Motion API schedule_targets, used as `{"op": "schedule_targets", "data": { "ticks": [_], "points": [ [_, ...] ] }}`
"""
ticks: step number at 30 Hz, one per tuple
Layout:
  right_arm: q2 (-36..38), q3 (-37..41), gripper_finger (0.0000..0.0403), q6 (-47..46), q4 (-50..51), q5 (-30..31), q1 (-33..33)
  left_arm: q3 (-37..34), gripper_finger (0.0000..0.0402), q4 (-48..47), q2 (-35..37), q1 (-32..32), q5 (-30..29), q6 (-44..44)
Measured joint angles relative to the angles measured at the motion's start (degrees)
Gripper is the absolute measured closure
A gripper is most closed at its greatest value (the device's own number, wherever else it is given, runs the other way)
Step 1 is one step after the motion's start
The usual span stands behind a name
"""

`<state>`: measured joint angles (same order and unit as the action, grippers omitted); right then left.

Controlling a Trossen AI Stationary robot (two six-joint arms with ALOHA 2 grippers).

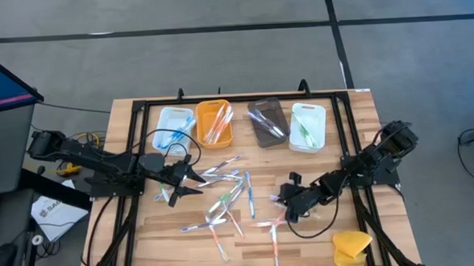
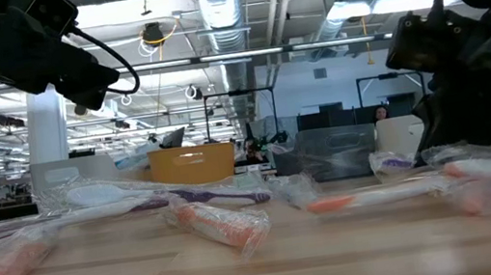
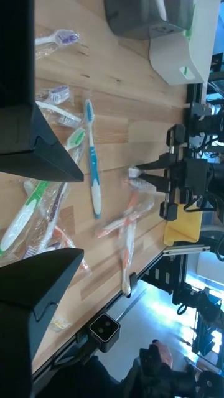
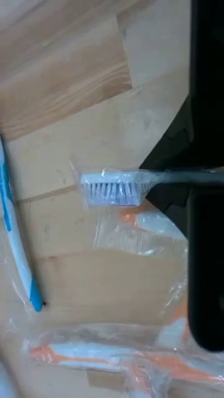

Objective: Pick & Place Toothbrushes
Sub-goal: Put the violet toothbrush into the gray bin

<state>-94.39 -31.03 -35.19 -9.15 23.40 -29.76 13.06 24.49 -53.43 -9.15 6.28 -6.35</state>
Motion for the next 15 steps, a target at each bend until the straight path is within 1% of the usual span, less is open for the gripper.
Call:
{"op": "schedule_targets", "data": {
  "ticks": [2,5,8,12,15],
  "points": [
    [-0.06,-0.21,0.0389,-0.02,0.18,0.63,-0.02,0.00,0.0222,-0.01,0.00,0.00,0.00,0.00],
    [-0.17,-1.13,0.0375,0.70,1.02,0.53,0.39,-0.35,0.0222,0.21,0.02,0.00,0.00,0.03],
    [-0.32,-3.38,0.0374,2.46,2.78,0.07,0.72,-1.69,0.0222,0.03,0.02,-0.02,-0.39,0.04],
    [-0.31,-7.80,0.0393,4.08,7.80,0.47,1.06,-4.13,0.0222,2.42,0.00,-0.02,-0.76,0.04],
    [-0.26,-11.84,0.0386,5.04,12.46,0.99,1.41,-5.72,0.0222,6.00,0.02,-0.02,-0.76,0.04]
  ]
}}
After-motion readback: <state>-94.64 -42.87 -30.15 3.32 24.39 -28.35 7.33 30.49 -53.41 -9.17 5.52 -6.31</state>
